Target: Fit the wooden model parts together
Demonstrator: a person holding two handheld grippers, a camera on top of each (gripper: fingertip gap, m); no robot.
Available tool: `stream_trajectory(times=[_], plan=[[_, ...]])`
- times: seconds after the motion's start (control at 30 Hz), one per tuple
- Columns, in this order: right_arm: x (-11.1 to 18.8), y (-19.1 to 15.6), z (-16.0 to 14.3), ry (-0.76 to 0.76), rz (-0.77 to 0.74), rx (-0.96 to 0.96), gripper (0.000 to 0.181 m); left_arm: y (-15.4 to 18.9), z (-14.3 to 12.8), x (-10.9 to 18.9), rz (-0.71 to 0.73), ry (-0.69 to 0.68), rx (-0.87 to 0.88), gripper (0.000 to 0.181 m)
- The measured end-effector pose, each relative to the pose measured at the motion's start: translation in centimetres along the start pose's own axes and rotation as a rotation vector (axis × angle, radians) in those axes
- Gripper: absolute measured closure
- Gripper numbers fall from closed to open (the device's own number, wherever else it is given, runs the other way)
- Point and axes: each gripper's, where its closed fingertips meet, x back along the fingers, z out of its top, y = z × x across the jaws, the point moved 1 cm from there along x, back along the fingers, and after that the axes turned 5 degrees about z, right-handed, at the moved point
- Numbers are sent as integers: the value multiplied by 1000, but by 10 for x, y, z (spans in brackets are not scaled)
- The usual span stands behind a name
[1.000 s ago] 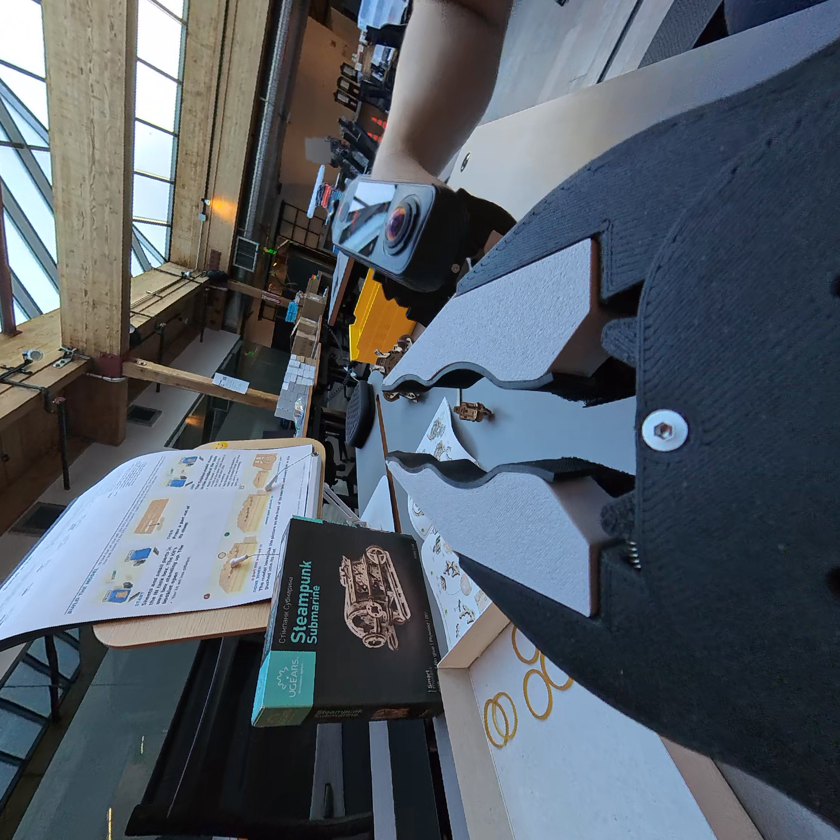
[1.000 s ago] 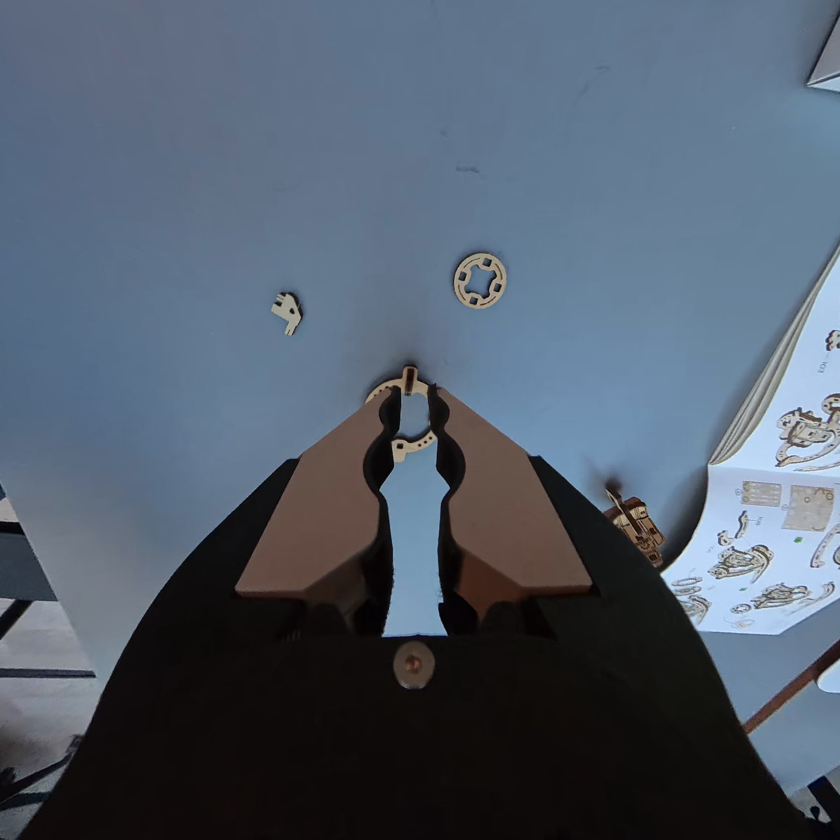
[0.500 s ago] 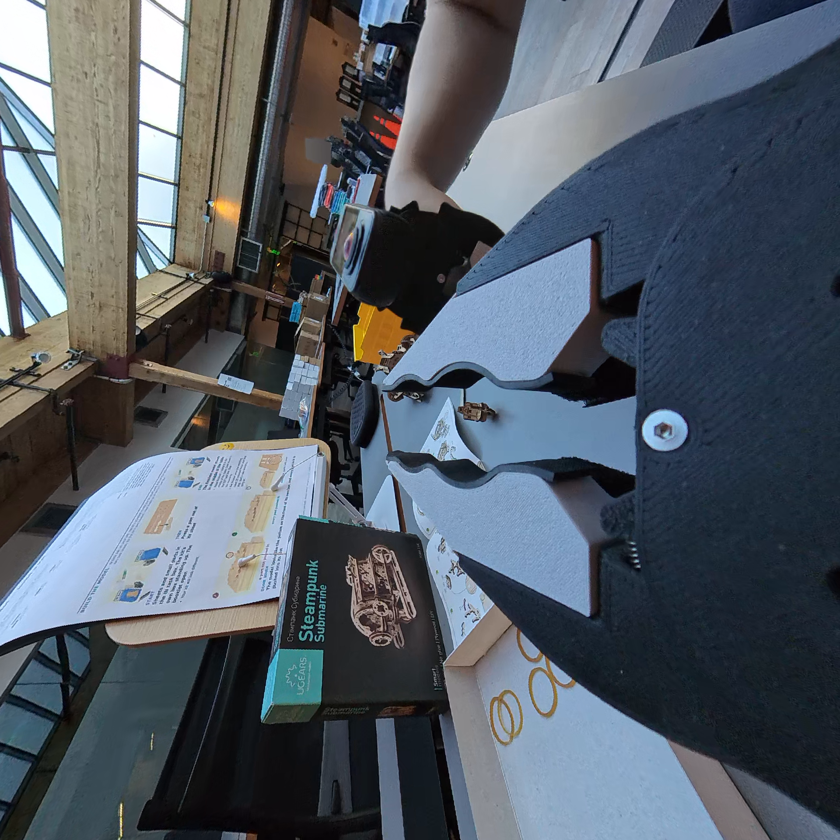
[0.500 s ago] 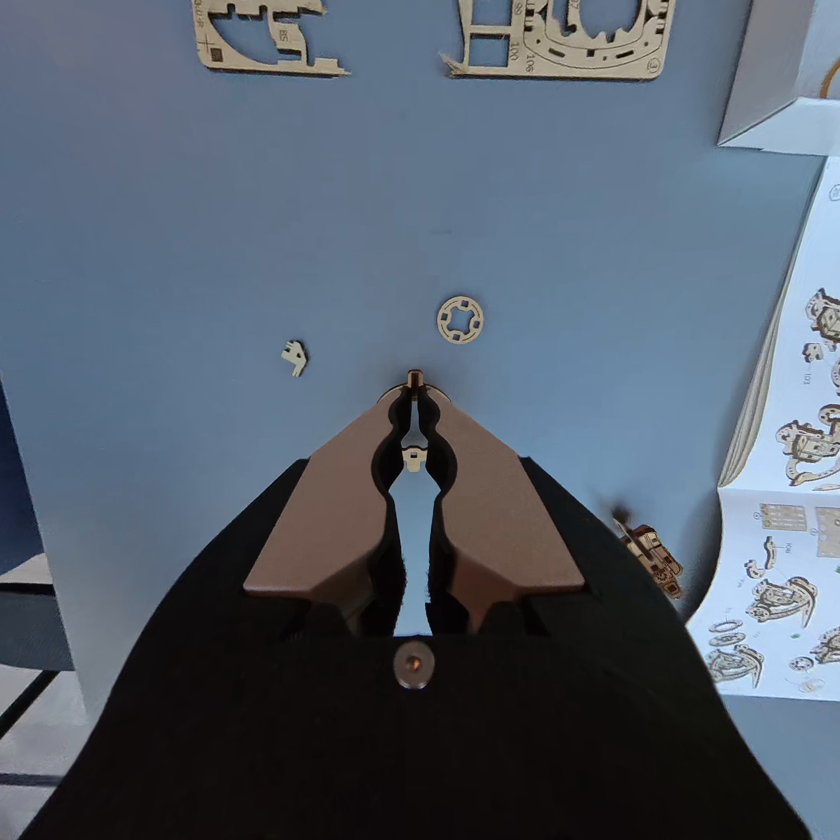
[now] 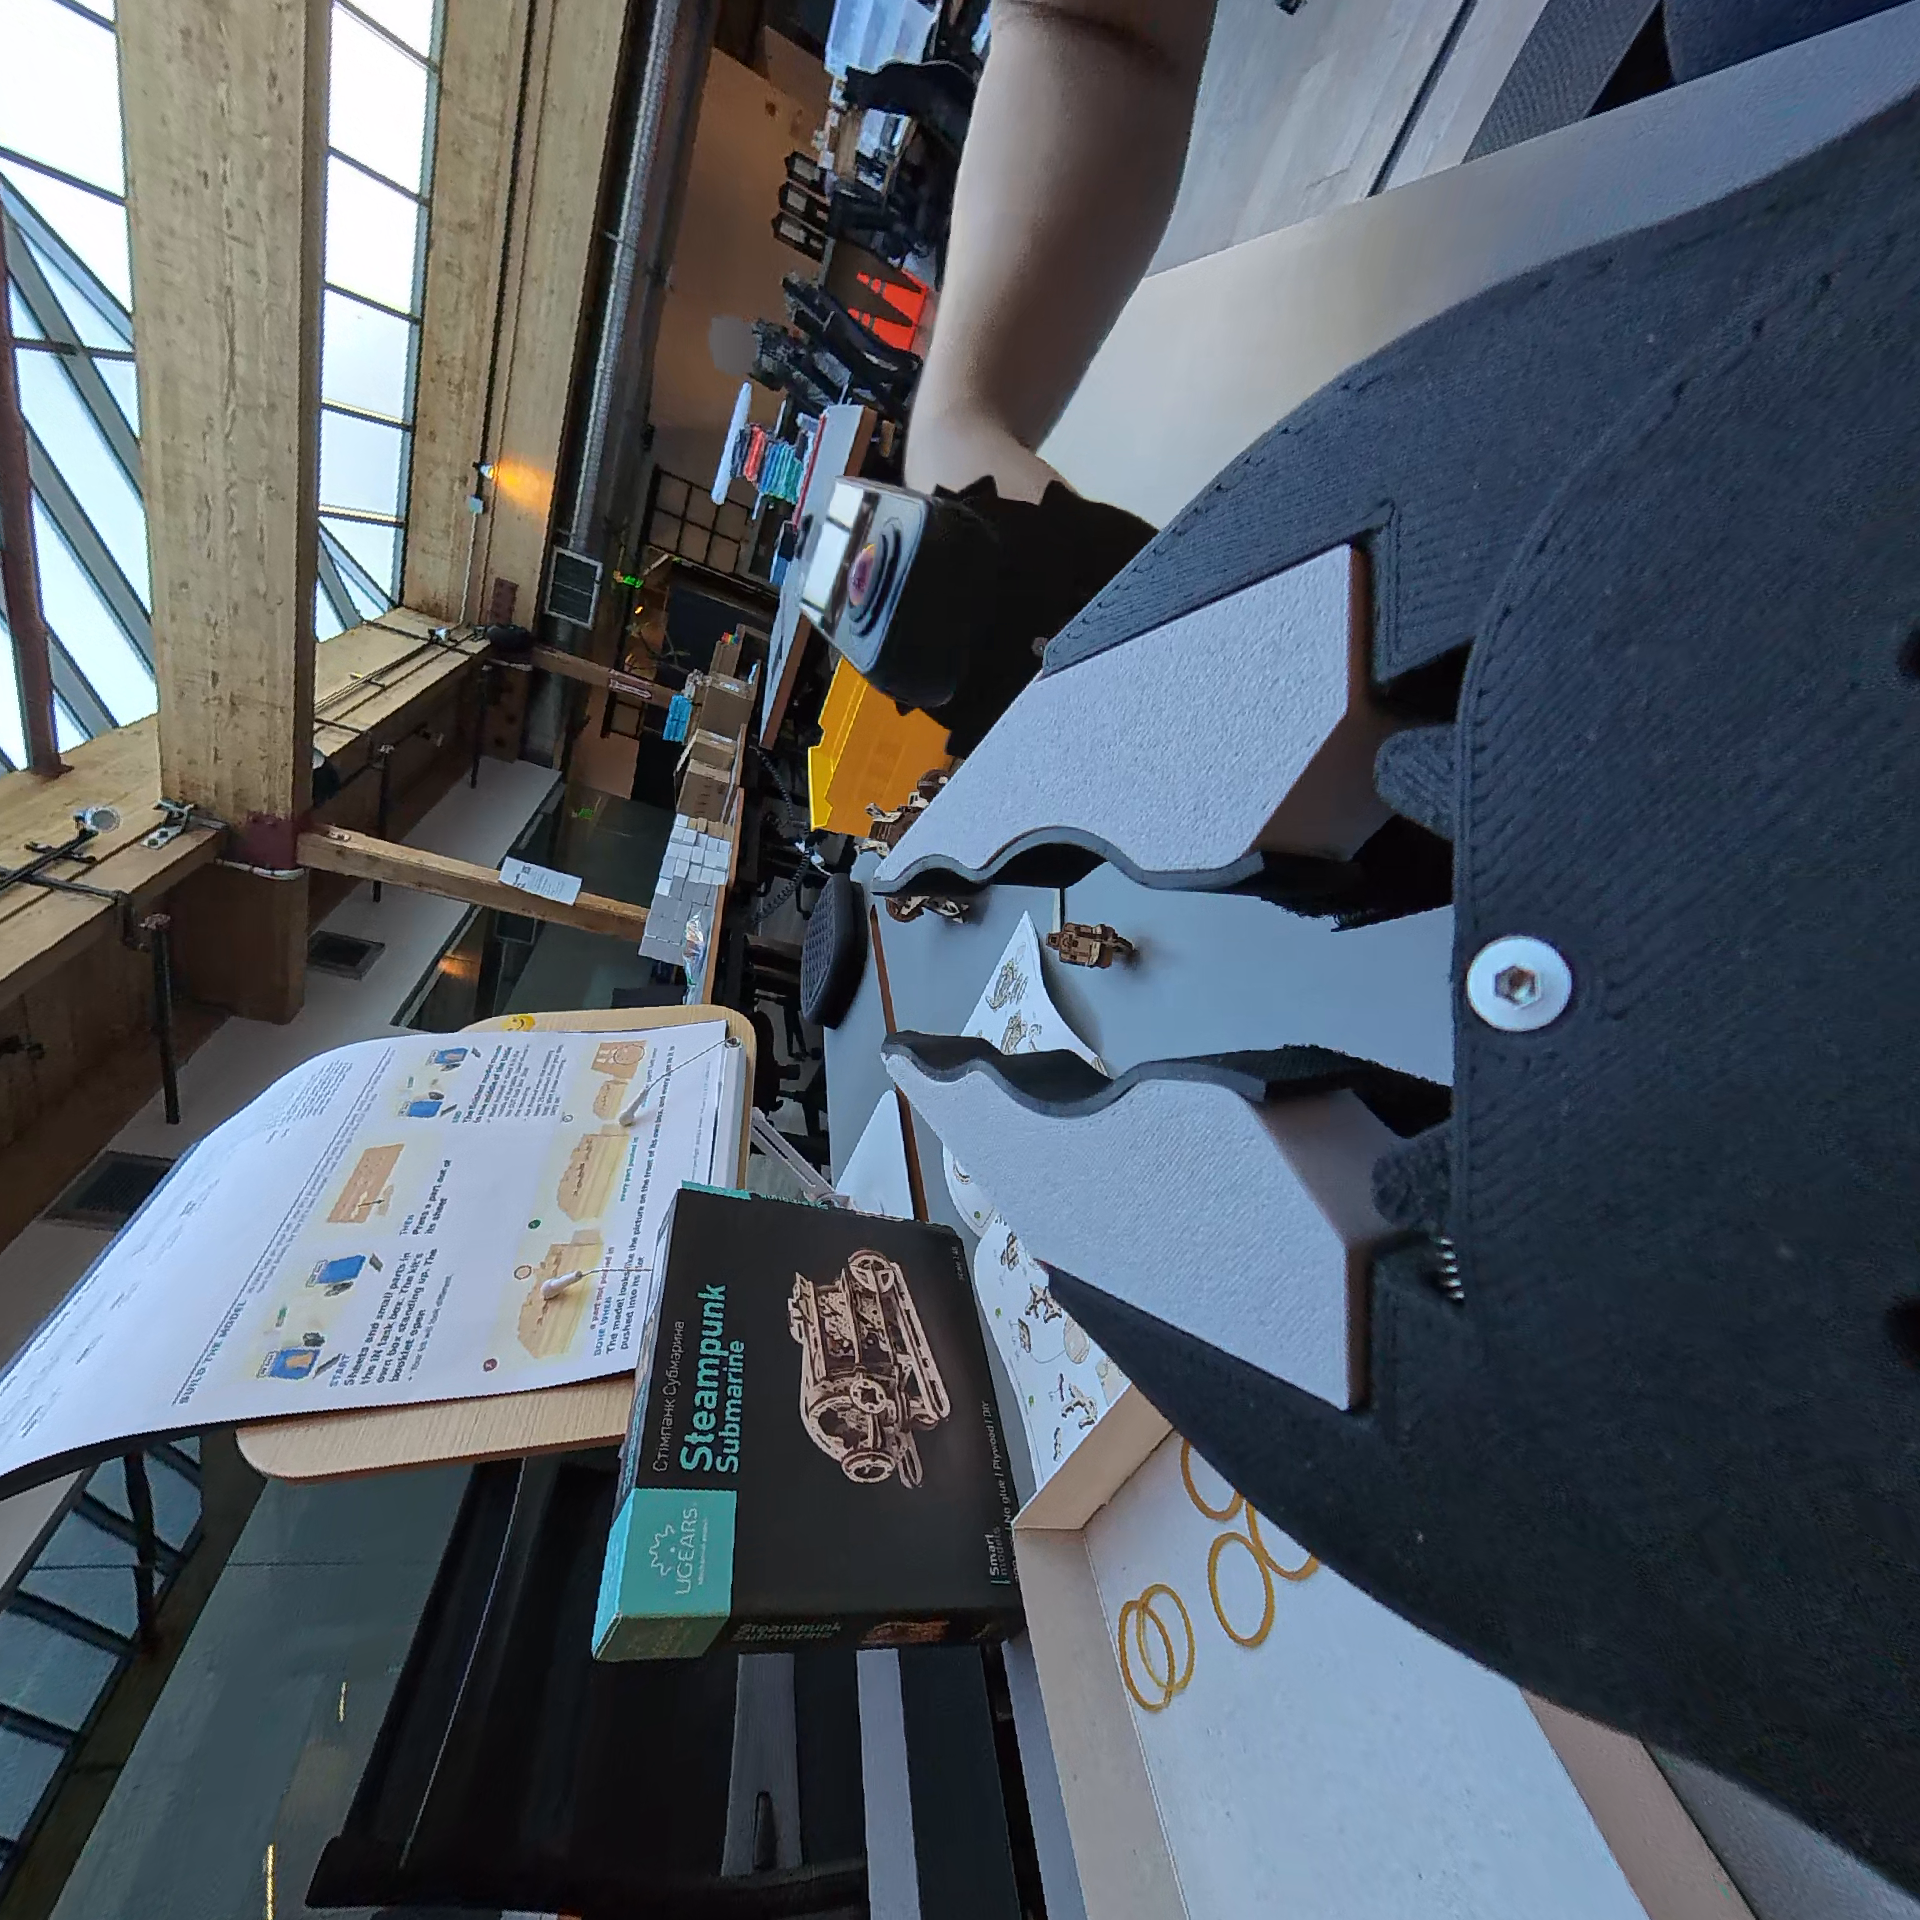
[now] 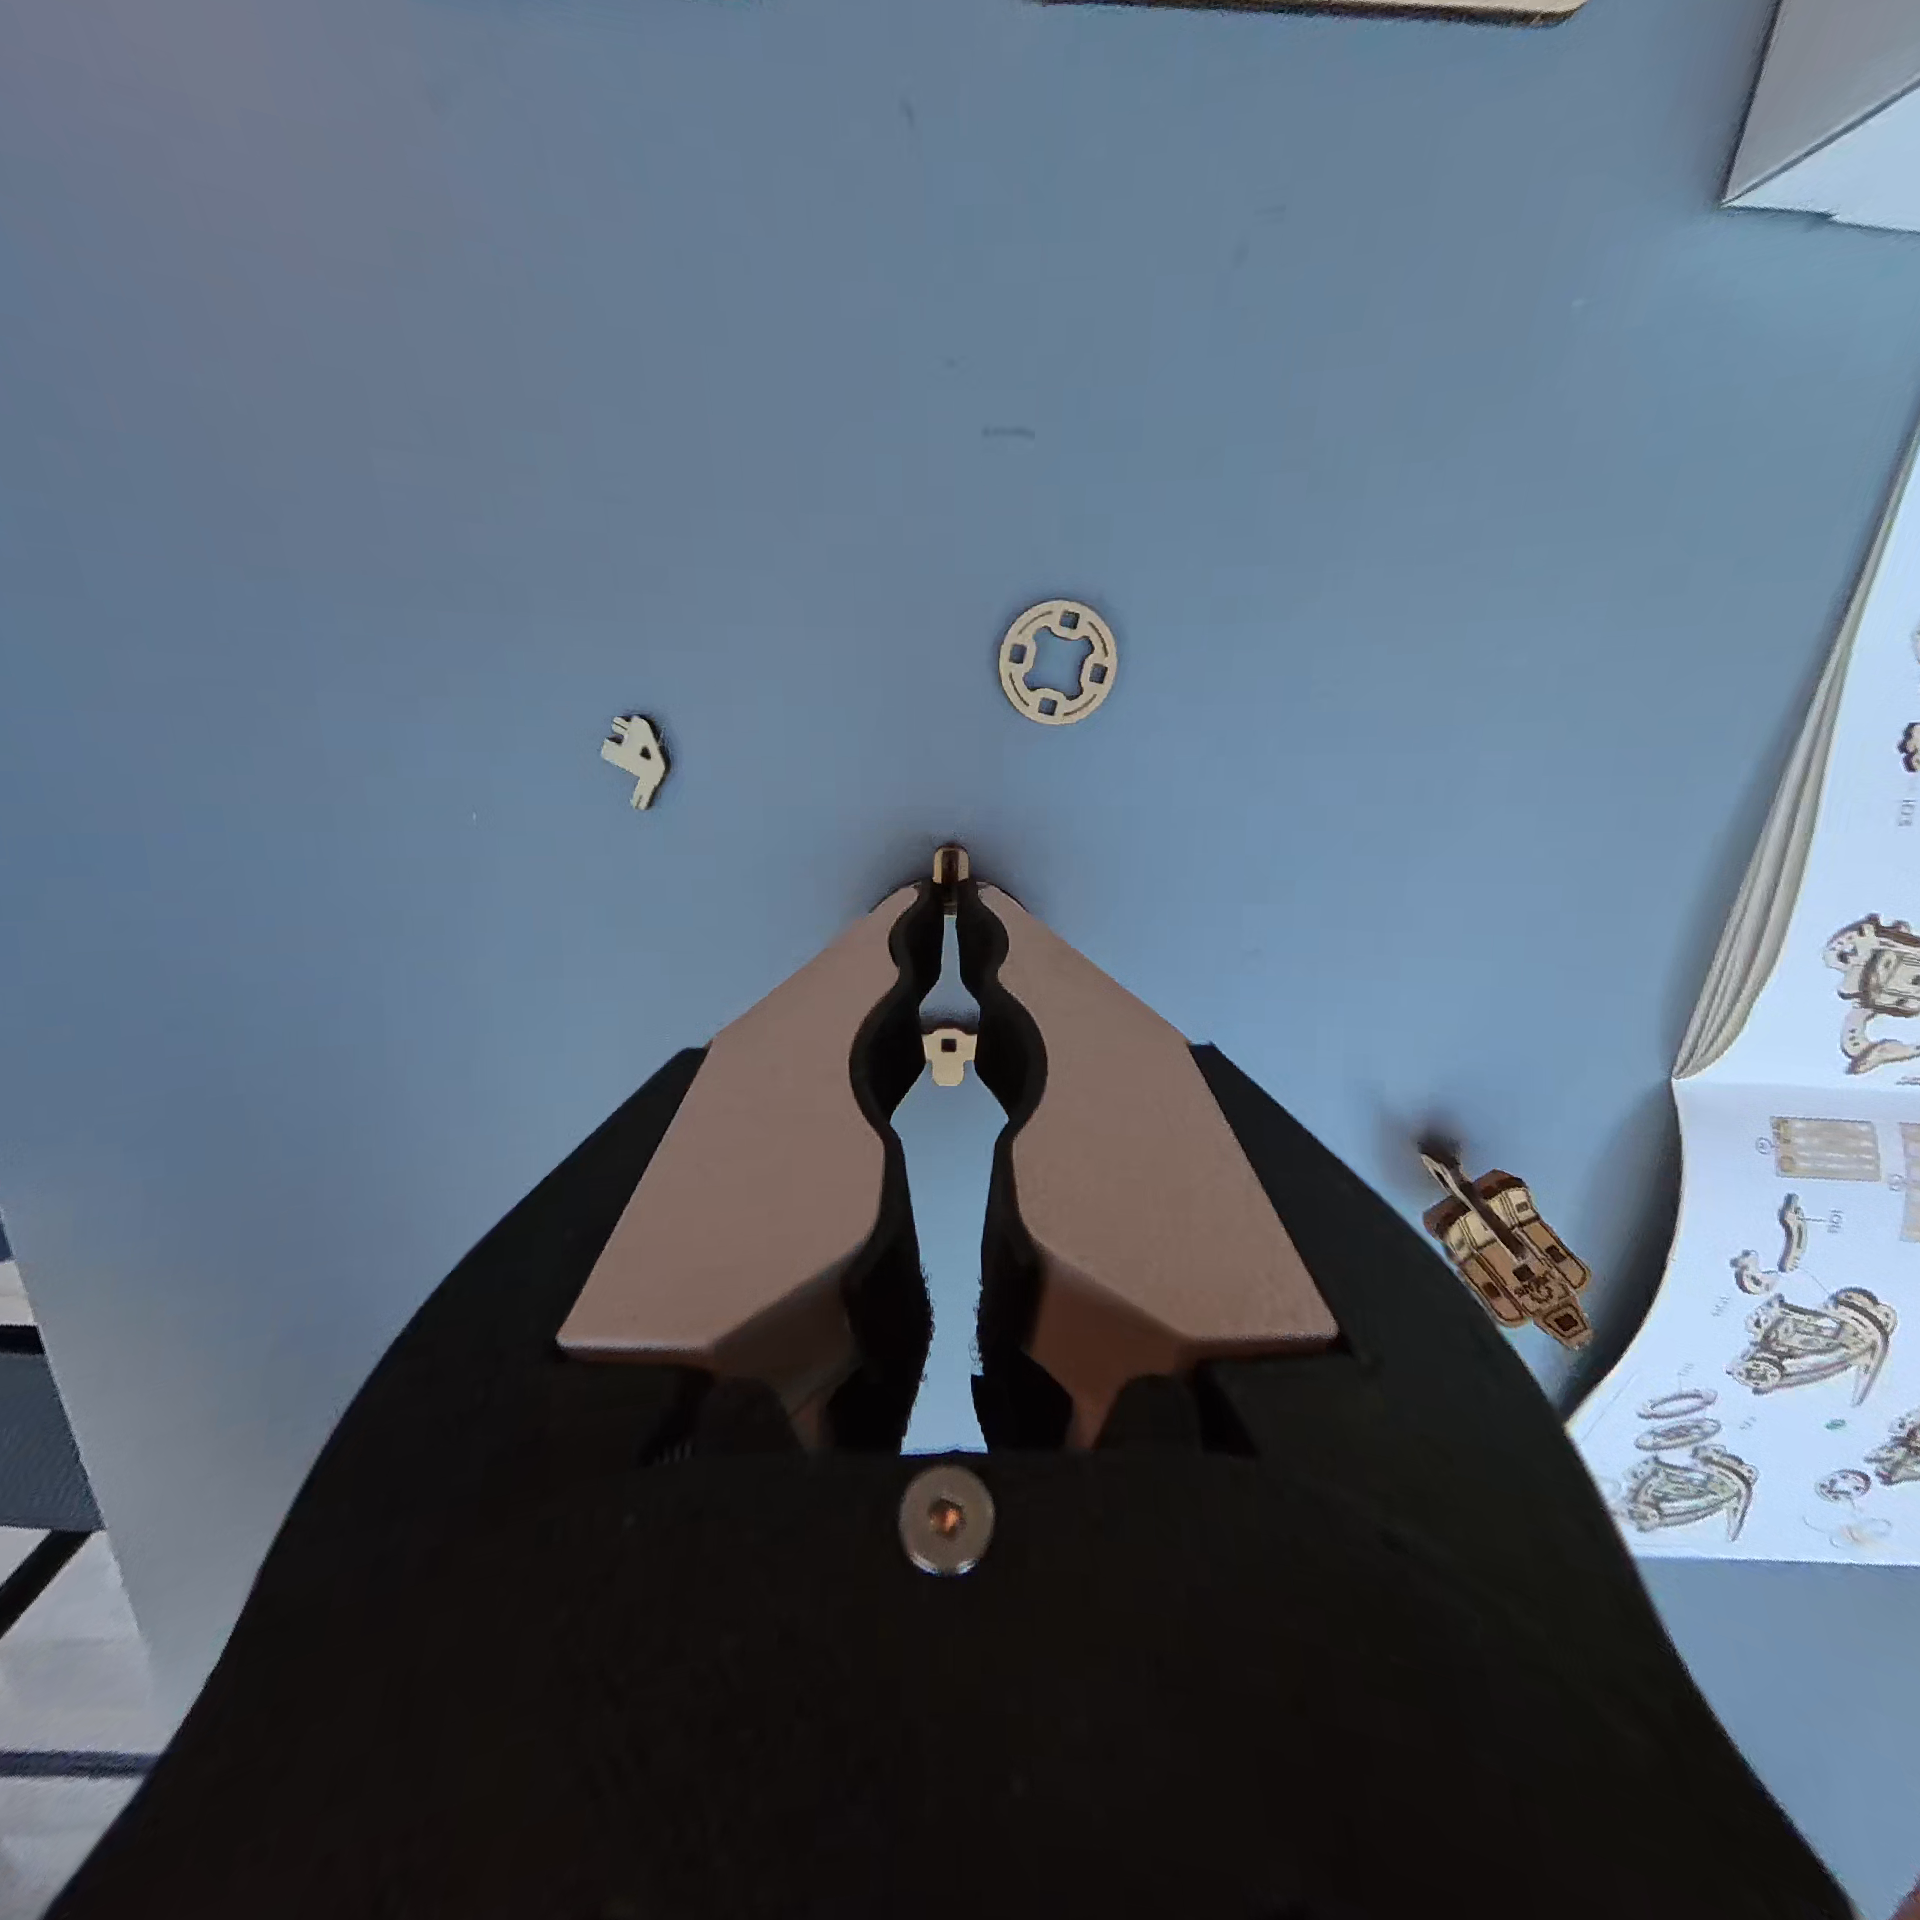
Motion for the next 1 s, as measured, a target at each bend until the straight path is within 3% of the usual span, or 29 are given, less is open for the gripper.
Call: stream_trajectory(times=[0.13, 0.2, 1.0], plan=[[-2, -1, -2, -4, 8, 8, 180, 1, 0, 0, -1, 0, -6, 157], [5, -2, 8, 63, 11, -9, 181, 1, -1, -1, -2, -6, -6, 157], [-2, 0, -2, 3, -50, 9, 180, 1, 3, 1, -1, 13, -8, 157]])
